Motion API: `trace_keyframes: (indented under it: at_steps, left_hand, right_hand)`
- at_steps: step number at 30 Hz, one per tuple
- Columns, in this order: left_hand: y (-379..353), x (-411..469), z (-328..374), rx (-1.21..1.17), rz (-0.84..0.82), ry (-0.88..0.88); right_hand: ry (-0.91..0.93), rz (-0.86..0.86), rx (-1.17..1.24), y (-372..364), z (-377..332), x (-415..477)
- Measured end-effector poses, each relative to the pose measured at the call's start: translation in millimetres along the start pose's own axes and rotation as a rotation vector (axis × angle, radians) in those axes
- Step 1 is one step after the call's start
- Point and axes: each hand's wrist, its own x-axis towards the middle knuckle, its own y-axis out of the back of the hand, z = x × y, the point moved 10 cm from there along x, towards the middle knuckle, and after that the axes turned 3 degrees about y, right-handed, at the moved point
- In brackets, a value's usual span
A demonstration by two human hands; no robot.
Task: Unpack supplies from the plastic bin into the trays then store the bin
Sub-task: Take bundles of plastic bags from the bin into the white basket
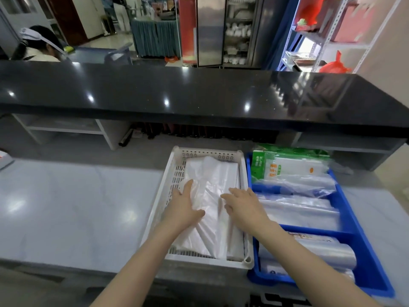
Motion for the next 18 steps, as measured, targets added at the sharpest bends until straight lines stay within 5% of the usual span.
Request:
trace_keyframes:
  at_steps: [3, 9, 18]
  left_hand:
    - [-8, -2, 1, 0.156, -0.007, -0.087]
    - [-31, 4, 10, 0.058, 0.023, -0.100]
    - [9, -30, -23, 0.000, 0.199, -0.050]
  right_hand:
    - [0.018, -0.045, -0.067, -15, -11, 6]
    - [0.044, -0.082, -0.173, -16, -5, 34]
    - [0.202, -0.003, 0.043, 5, -50, 26]
